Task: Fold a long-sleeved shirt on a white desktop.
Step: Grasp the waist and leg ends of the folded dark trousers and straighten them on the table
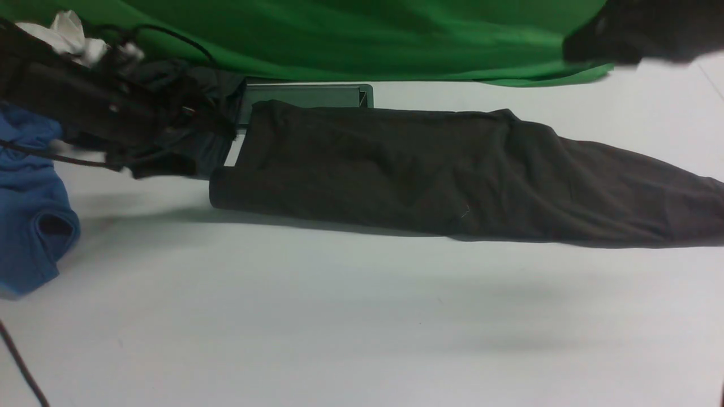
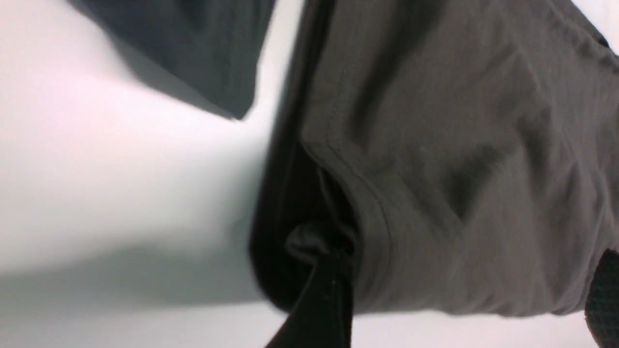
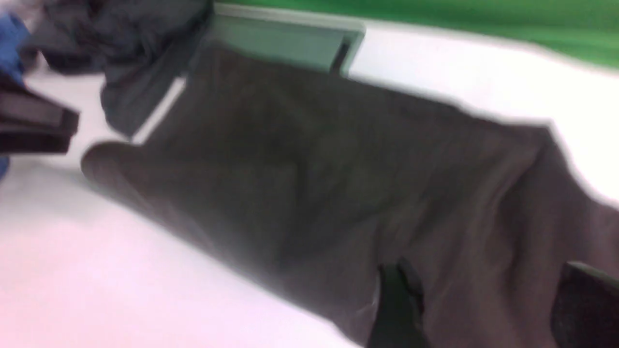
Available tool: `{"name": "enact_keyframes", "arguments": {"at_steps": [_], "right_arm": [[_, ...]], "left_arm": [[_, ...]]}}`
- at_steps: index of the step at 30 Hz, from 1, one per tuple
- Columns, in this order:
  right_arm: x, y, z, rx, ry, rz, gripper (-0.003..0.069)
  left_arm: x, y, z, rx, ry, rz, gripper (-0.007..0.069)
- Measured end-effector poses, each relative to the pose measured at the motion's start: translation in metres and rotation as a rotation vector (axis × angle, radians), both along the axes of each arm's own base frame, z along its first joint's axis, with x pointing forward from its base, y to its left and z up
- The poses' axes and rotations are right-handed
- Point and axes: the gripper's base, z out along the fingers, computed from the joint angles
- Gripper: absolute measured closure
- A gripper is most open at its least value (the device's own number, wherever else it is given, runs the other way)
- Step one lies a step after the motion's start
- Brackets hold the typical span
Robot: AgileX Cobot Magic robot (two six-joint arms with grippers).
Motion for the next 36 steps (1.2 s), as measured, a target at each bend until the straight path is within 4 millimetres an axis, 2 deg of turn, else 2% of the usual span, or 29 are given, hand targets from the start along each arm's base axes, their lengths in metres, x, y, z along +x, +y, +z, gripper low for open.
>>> {"name": "enact_keyframes", "arguments": {"at_steps": [3,9,24,27,29,32,33,34,35,36], "right_arm": [[-0.002,0.011,-0.009,-0.016,-0.008,0.024,0.0230],[-0.002,0.019,-0.010,-0.025,-0.033,0.043,0.0253],[-0.002,0.018,-0.009,-0.025,-0.041,0.038,0.0258],[-0.002,0.018,-0.009,-0.025,-0.041,0.038,0.0258],[-0.002,0.018,-0.009,-0.025,-0.041,0.038,0.0258],[-0.002,0.018,-0.009,-0.025,-0.039,0.039,0.0258],[-0.002,0.018,-0.009,-0.025,-0.038,0.041,0.0258],[-0.002,0.018,-0.009,-0.025,-0.038,0.041,0.0258],[-0.002,0.019,-0.010,-0.025,-0.033,0.043,0.0258],[-0.003,0.019,-0.010,-0.023,-0.030,0.045,0.0258]], "left_arm": [[0.005,-0.011,-0.022,-0.006,0.064,0.010,-0.0069],[0.006,-0.014,-0.054,-0.004,0.173,0.001,-0.0069],[0.002,-0.010,-0.053,0.069,0.182,-0.076,-0.0069],[0.001,-0.010,-0.053,0.077,0.172,-0.103,-0.0046],[0.001,-0.010,-0.054,0.087,0.166,-0.129,-0.0009],[-0.003,-0.004,-0.056,0.126,0.161,-0.216,0.0170],[-0.005,-0.001,-0.058,0.146,0.171,-0.243,0.0258],[-0.005,0.000,-0.059,0.149,0.174,-0.245,0.0258],[-0.008,0.004,-0.061,0.162,0.191,-0.266,0.0389],[-0.009,0.006,-0.061,0.159,0.201,-0.270,0.0452]]}}
